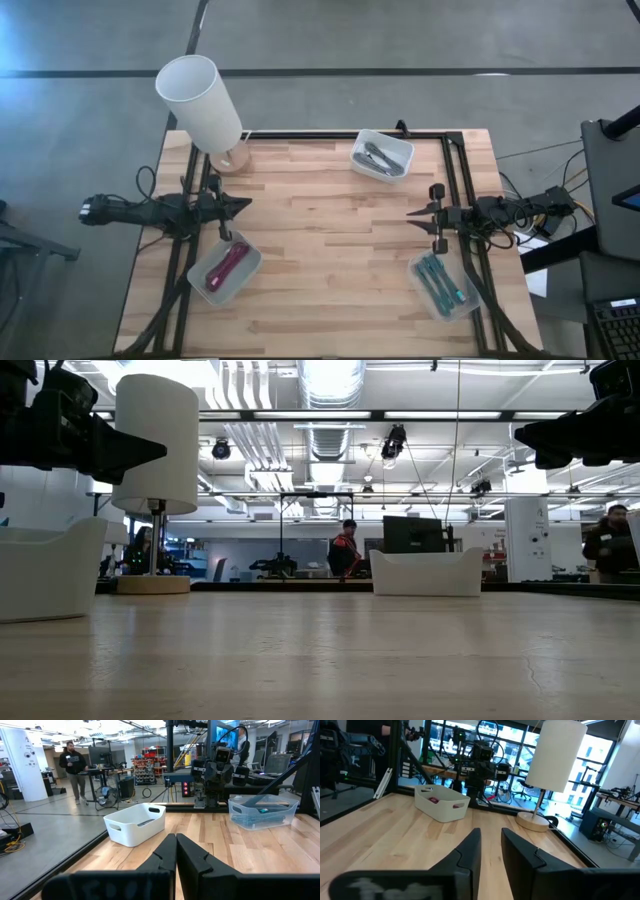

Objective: Pick & Place USB Port
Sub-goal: Return to Home Position

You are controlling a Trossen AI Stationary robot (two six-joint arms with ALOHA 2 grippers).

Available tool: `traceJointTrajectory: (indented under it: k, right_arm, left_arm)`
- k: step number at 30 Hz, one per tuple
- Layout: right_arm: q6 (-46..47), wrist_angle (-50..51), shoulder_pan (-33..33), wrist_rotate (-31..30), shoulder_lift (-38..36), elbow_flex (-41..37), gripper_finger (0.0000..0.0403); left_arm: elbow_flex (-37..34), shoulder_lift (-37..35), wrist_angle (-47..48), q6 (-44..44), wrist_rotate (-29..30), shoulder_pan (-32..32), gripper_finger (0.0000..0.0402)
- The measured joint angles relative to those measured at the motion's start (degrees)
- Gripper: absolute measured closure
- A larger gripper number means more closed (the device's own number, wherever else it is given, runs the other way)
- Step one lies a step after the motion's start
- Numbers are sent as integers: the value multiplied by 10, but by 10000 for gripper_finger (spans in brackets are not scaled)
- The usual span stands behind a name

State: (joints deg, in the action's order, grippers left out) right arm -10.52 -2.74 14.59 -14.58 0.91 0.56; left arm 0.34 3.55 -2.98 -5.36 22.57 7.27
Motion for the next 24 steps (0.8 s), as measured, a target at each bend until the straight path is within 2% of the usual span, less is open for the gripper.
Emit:
traceJointTrajectory:
  k: [18,24]
  right_arm:
    - [0,0,0,0,0,0,314]
    - [0,0,0,0,0,0,319]
  left_arm:
    - [0,0,0,0,0,0,390]
    - [0,0,0,0,0,0,390]
